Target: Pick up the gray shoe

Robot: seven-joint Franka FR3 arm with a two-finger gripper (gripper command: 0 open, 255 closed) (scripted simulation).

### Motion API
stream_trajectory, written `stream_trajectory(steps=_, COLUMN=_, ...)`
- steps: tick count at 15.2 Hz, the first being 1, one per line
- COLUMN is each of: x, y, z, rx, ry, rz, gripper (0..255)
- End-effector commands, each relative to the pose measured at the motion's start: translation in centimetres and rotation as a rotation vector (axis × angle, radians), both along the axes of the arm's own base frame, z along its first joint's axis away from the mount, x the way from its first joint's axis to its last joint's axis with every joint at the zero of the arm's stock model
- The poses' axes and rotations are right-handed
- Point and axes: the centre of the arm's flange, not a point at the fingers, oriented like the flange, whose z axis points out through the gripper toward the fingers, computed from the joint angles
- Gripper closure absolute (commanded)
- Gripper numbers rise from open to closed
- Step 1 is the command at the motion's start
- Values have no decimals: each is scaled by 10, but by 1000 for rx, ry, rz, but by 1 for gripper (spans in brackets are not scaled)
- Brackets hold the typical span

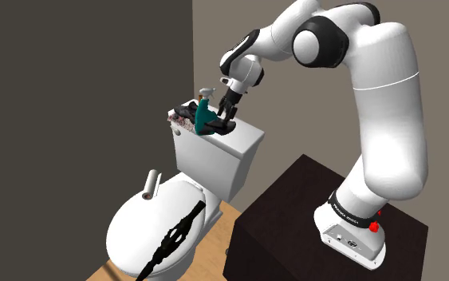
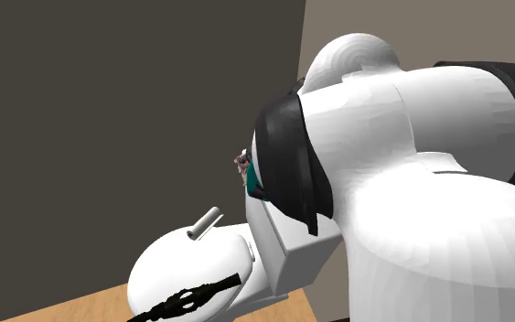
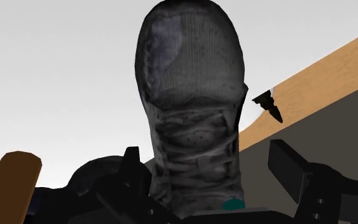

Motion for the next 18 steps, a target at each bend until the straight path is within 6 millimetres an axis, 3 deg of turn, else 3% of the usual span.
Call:
stream_trajectory(steps=1, x=1, y=0, z=-9, rx=0, ry=0, rz=0, gripper=0)
stream_trajectory(steps=2, x=1, y=0, z=-9, rx=0, ry=0, rz=0, gripper=0)
stream_trajectory(steps=3, x=2, y=1, z=-9, rx=0, ry=0, rz=0, gripper=255)
stream_trajectory(steps=12, x=1, y=0, z=-9, rx=0, ry=0, rz=0, gripper=255)
stream_trajectory(steps=18, x=1, y=0, z=23, rx=0, ry=0, rz=0, gripper=255)
